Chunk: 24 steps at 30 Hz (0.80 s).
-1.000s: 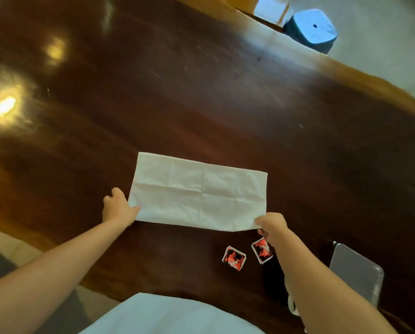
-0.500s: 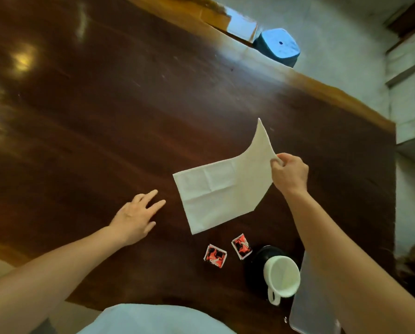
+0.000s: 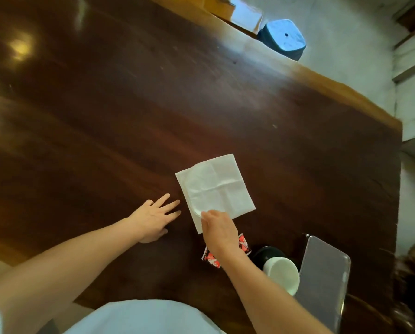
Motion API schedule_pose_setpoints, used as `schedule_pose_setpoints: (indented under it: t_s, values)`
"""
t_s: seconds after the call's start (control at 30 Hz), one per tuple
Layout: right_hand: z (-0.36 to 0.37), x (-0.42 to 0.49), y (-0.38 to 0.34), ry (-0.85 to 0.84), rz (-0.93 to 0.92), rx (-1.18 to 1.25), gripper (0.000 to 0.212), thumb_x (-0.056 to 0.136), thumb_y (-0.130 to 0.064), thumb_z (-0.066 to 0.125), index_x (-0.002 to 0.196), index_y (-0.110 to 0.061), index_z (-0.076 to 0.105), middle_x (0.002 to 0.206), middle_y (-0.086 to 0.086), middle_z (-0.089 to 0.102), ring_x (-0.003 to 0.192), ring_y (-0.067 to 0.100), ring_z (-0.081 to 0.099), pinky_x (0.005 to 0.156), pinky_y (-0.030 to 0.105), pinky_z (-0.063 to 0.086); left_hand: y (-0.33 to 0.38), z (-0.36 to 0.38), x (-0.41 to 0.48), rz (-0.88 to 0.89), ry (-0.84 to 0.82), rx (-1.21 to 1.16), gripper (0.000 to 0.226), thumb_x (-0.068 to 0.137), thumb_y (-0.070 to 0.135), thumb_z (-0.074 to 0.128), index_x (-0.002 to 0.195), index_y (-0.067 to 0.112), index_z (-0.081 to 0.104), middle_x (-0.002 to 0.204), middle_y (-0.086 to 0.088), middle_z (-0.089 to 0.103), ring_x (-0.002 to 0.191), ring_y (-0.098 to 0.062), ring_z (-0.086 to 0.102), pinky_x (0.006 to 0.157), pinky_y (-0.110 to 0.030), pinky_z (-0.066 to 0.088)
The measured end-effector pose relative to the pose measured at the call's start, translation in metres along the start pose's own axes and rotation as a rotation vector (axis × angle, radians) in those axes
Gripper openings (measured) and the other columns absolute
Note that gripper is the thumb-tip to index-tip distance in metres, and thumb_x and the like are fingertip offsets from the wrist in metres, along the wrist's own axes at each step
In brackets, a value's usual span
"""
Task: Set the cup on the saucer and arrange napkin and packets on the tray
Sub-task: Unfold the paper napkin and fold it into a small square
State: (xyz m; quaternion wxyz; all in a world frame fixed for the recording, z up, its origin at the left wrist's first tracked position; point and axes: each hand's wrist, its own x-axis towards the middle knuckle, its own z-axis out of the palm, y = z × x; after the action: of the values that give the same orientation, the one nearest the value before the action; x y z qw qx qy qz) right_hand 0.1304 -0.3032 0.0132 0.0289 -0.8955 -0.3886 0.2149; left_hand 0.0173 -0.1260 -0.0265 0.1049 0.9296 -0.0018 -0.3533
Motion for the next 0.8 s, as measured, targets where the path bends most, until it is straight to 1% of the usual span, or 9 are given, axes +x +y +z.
schedule_pose_setpoints:
  t_s: [0.1, 0.17, 0.23, 0.27, 0.33, 0.47, 0.53, 0.67, 0.8]
  values:
    - [0.009, 0.000, -0.004, -0.009, 0.039, 0.071, 0.014, 0.097, -0.014, 0.052, 0.091, -0.013, 0.065, 0.083, 0.003, 0.063, 0.077, 0.024, 0.057, 0.062, 0.037, 0.051, 0.006, -0.009, 0.007, -0.090, 0.135, -0.335, 0.054, 0.101, 0.042, 0.045, 0.152, 0.025, 0.037, 0.160, 0.001, 0.035, 0.146, -0.028, 0.029, 0.110, -0.041, 0.039]
    - [0.001, 0.000, -0.003, 0.068, 0.061, 0.171, 0.018, 0.100, -0.018, 0.050, 0.100, -0.012, 0.068, 0.089, 0.002, 0.066, 0.083, 0.023, 0.058, 0.067, 0.038, 0.055, 0.017, -0.024, 0.021, -0.309, 0.232, -1.006, 0.042, 0.098, 0.044, 0.053, 0.132, 0.021, 0.060, 0.131, -0.002, 0.064, 0.116, -0.020, 0.059, 0.099, -0.040, 0.051]
    - [-0.008, 0.000, 0.002, 0.134, 0.063, 0.245, 0.023, 0.102, -0.022, 0.050, 0.111, -0.013, 0.069, 0.099, 0.001, 0.068, 0.092, 0.021, 0.058, 0.072, 0.037, 0.056, 0.026, -0.044, 0.037, -0.503, 0.161, -1.735, 0.039, 0.097, 0.043, 0.057, 0.121, 0.013, 0.064, 0.115, -0.009, 0.070, 0.100, -0.024, 0.068, 0.090, -0.042, 0.058]
    - [-0.011, 0.000, 0.006, 0.131, 0.052, 0.250, 0.025, 0.103, -0.023, 0.049, 0.115, -0.015, 0.069, 0.102, 0.000, 0.068, 0.094, 0.021, 0.057, 0.074, 0.036, 0.055, 0.028, -0.051, 0.044, -0.551, 0.129, -1.981, 0.037, 0.097, 0.038, 0.060, 0.120, 0.010, 0.063, 0.115, -0.013, 0.070, 0.099, -0.026, 0.069, 0.086, -0.041, 0.059]
    - [-0.013, -0.002, 0.015, 0.090, 0.005, 0.209, 0.026, 0.104, -0.023, 0.047, 0.117, -0.017, 0.068, 0.103, -0.001, 0.068, 0.095, 0.020, 0.055, 0.073, 0.033, 0.053, 0.025, -0.063, 0.059, -0.576, 0.198, -2.210, 0.028, 0.096, 0.021, 0.065, 0.121, 0.009, 0.063, 0.116, -0.014, 0.071, 0.097, -0.026, 0.070, 0.077, -0.037, 0.059]
    - [-0.007, -0.012, 0.025, 0.049, -0.042, 0.147, 0.025, 0.103, -0.020, 0.050, 0.120, -0.017, 0.069, 0.096, -0.002, 0.068, 0.095, 0.021, 0.058, 0.071, 0.030, 0.053, 0.015, -0.077, 0.074, -0.563, 0.471, -2.218, 0.025, 0.092, 0.003, 0.066, 0.116, 0.011, 0.066, 0.108, -0.008, 0.073, 0.095, -0.022, 0.071, 0.071, -0.034, 0.059]
    - [-0.003, -0.018, 0.022, 0.006, -0.005, 0.178, 0.028, 0.103, -0.021, 0.050, 0.127, -0.017, 0.065, 0.109, -0.001, 0.069, 0.105, 0.021, 0.057, 0.080, 0.029, 0.051, 0.008, -0.072, 0.081, -0.591, 0.520, -2.098, 0.023, 0.091, 0.007, 0.068, 0.113, 0.013, 0.067, 0.106, -0.006, 0.074, 0.096, -0.022, 0.072, 0.076, -0.038, 0.061]
    - [0.013, -0.027, 0.017, -0.131, 0.023, 0.198, 0.035, 0.102, -0.035, 0.050, 0.133, -0.023, 0.061, 0.130, -0.003, 0.062, 0.120, 0.023, 0.050, 0.096, 0.034, 0.049, -0.007, -0.057, 0.078, -0.776, 0.603, -1.517, 0.030, 0.086, 0.016, 0.074, 0.115, 0.019, 0.066, 0.101, 0.005, 0.068, 0.097, -0.018, 0.066, 0.080, -0.038, 0.060]
    - [0.021, -0.026, 0.029, -0.163, 0.100, 0.281, 0.028, 0.101, -0.037, 0.049, 0.114, -0.026, 0.071, 0.112, -0.007, 0.069, 0.109, 0.020, 0.056, 0.090, 0.032, 0.048, -0.020, -0.050, 0.073, -0.794, 0.621, -1.166, 0.026, 0.088, 0.016, 0.070, 0.112, 0.021, 0.064, 0.100, 0.002, 0.065, 0.092, -0.017, 0.059, 0.063, -0.022, 0.042]
